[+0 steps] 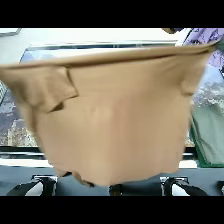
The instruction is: Fold the clothes and pants, and hang the long-sleeved shirts on hangers.
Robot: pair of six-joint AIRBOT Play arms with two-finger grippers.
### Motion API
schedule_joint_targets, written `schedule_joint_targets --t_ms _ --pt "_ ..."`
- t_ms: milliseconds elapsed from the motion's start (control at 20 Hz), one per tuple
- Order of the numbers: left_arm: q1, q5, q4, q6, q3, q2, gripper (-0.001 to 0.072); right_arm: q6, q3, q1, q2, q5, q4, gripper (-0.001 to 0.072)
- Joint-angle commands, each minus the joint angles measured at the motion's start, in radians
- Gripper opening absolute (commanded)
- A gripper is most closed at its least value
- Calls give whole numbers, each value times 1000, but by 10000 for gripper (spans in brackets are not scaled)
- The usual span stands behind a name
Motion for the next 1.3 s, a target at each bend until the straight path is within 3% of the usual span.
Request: schedule_joint_targets --t_ms 0,150,350,600,1050,1250 --pt "-57 103 -15 72 -88 -261 17 -31 -52 1 -271 39 5 31" --pt "-108 267 -15 71 -45 -509 17 -31 -52 2 -469 151 8 31" --pt "-135 298 -15 60 191 -807 17 -29 -52 1 -632 294 9 31" --pt "-133 291 -14 61 347 -903 17 -26 -52 1 -663 331 11 31" --pt "-129 -148 -14 60 341 -896 18 9 -57 2 -665 4 -30 31" --pt "-129 -196 -14 60 329 -904 18 21 -57 2 -705 -54 -30 31"
